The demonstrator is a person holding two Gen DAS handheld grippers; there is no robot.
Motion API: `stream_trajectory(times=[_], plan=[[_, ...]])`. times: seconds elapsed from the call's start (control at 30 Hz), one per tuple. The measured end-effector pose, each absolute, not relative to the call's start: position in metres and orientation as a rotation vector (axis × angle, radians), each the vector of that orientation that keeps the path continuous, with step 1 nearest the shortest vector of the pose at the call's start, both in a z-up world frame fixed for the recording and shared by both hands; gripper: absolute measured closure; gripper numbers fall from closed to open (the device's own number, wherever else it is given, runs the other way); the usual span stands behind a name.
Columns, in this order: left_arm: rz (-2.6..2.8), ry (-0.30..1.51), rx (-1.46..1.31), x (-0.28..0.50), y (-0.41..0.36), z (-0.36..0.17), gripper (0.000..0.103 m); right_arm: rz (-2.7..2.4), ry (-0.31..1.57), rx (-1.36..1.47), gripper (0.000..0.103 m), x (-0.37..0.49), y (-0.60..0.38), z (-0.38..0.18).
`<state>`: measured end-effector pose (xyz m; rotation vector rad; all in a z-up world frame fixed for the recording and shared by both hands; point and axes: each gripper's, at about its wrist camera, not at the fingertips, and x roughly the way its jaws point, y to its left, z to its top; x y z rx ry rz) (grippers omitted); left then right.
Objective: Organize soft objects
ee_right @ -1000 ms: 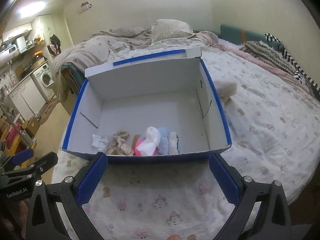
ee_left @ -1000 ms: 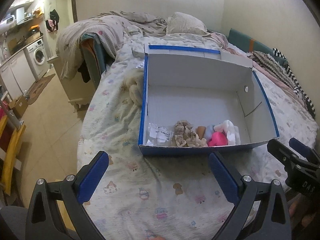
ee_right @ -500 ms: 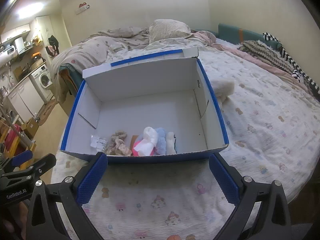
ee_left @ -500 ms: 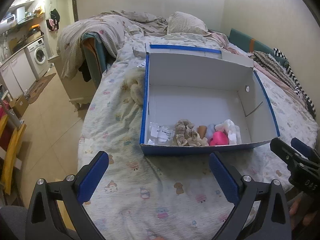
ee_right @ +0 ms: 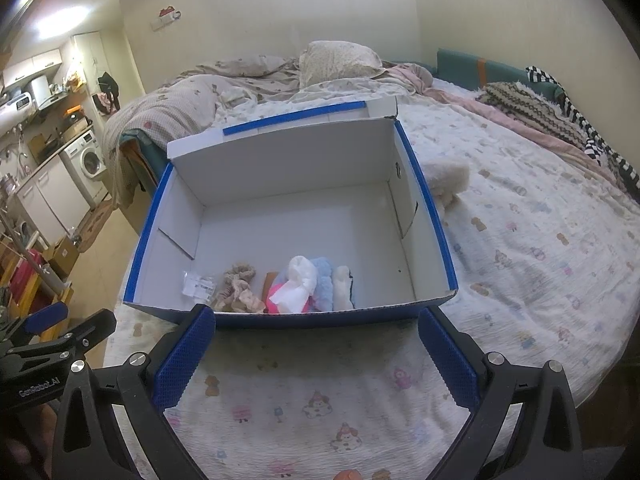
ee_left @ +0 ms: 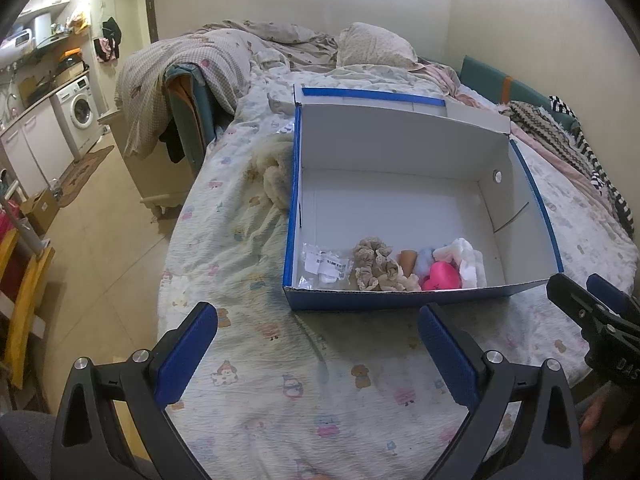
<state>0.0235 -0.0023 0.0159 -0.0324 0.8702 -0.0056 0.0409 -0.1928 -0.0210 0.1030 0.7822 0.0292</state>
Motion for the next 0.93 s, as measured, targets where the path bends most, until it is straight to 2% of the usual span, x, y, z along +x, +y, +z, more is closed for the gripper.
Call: stream_trajectory(times=[0.93], plan=[[-0.016,0.876,-0.036,0.0236,-0.0033,0.0145,0.003,0.031,0.778,0.109,0.0,0.039,-0.1921,-0.0184]])
